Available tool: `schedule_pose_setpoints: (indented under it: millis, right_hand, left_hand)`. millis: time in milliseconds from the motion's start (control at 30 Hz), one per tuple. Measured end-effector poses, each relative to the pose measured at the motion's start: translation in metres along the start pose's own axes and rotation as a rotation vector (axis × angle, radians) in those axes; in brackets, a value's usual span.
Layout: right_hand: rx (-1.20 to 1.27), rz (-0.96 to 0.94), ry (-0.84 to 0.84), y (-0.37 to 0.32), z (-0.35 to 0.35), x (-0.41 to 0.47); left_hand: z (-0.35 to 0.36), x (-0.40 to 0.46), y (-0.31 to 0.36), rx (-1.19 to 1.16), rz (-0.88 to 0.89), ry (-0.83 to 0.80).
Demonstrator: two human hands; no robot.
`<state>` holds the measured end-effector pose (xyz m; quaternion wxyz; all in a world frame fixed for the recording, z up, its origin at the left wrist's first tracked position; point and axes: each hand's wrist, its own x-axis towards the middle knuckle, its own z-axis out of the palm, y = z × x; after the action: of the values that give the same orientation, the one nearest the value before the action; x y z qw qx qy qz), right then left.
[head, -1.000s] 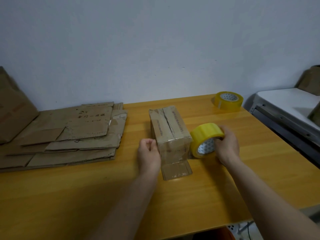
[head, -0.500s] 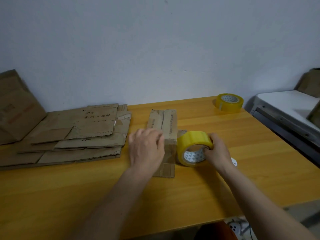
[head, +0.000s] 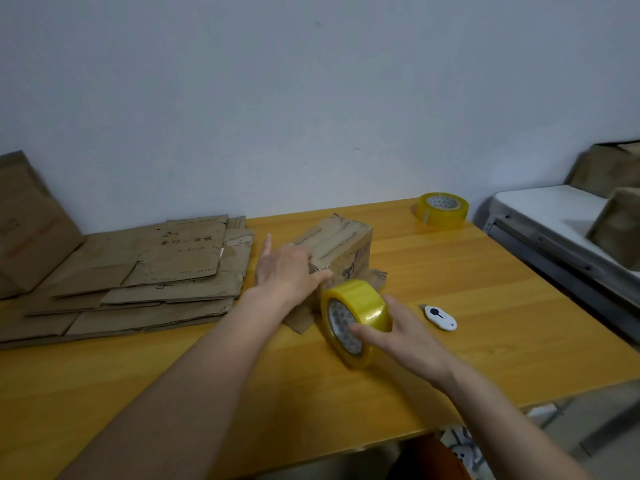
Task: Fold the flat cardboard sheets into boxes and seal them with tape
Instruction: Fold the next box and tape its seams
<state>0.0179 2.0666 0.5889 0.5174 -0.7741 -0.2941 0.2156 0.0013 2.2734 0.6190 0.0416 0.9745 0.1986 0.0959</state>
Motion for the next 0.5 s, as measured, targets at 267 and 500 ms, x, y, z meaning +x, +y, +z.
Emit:
schedule_pose_setpoints:
  millis: [267,500]
  right_hand:
    - [-0.013,0.019,-0.003,-0.008,0.008,0.005]
    - [0.021,0.041,-0.029,0.005,0.016,0.005]
  left_hand:
    - [0.002,0.014,-0.015,-0.111,0.082,-0.085]
    - [0.011,0.020,-0.012,-0.109,0.029,-0.070]
